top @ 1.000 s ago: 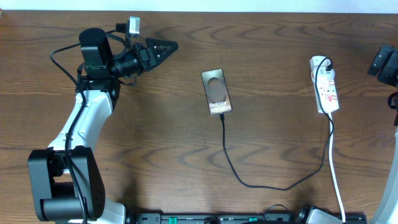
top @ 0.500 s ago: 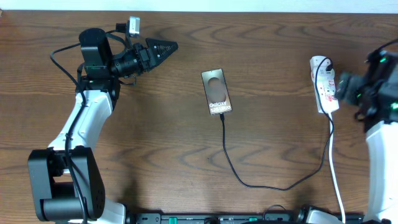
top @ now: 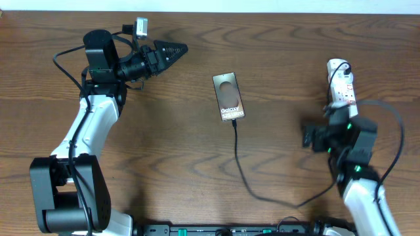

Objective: Plug charger to phone and switch on socket

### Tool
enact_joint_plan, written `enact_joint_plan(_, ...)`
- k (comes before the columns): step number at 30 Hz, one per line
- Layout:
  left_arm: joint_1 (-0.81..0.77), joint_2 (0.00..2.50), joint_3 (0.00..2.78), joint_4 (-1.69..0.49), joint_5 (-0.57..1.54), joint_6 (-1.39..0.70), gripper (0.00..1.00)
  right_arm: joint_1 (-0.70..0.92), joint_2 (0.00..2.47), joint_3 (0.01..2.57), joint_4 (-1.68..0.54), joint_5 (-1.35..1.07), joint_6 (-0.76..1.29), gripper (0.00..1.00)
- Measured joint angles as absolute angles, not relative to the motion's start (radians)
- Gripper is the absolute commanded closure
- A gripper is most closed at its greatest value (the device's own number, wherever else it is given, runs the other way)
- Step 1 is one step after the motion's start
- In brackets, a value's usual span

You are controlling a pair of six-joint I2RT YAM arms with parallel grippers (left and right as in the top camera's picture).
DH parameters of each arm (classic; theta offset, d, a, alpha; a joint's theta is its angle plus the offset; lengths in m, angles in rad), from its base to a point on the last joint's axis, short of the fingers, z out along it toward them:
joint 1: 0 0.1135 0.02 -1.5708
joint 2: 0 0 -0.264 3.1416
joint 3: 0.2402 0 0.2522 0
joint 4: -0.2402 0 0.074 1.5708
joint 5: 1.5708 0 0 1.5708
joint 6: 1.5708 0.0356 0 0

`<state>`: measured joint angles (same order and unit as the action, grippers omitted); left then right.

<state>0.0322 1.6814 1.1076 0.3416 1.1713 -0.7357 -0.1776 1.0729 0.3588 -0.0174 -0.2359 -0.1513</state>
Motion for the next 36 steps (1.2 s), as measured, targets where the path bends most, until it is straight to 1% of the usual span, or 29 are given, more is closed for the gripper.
enact_joint_plan(7,0.032,1.681,1.108,0.341,1.171,-0.736,0.1,-0.138,0.926,0.108,0.172,-0.351,-0.154,0.01)
enact_joint_plan(10,0.032,1.681,1.108,0.341,1.172,-0.736,0.1,-0.118,0.858,0.031,0.221,-0.376,-0.139,0.01)
enact_joint_plan(18,0.032,1.681,1.108,0.342,1.172,-0.736,0.1,-0.073,0.673,0.006,0.197,-0.402,-0.117,0.01)
enact_joint_plan(23,0.032,1.681,1.108,0.341,1.171,-0.736,0.1,-0.071,0.54,0.006,0.136,-0.406,-0.113,0.01)
enact_joint_plan(29,0.032,1.681,1.108,0.342,1.171,-0.736,0.1,-0.071,0.297,0.007,-0.038,-0.41,-0.112,0.01)
enact_joint_plan(36,0.032,1.681,1.108,0.341,1.171,-0.736,0.1,-0.071,0.044,0.007,-0.038,-0.414,-0.112,0.01)
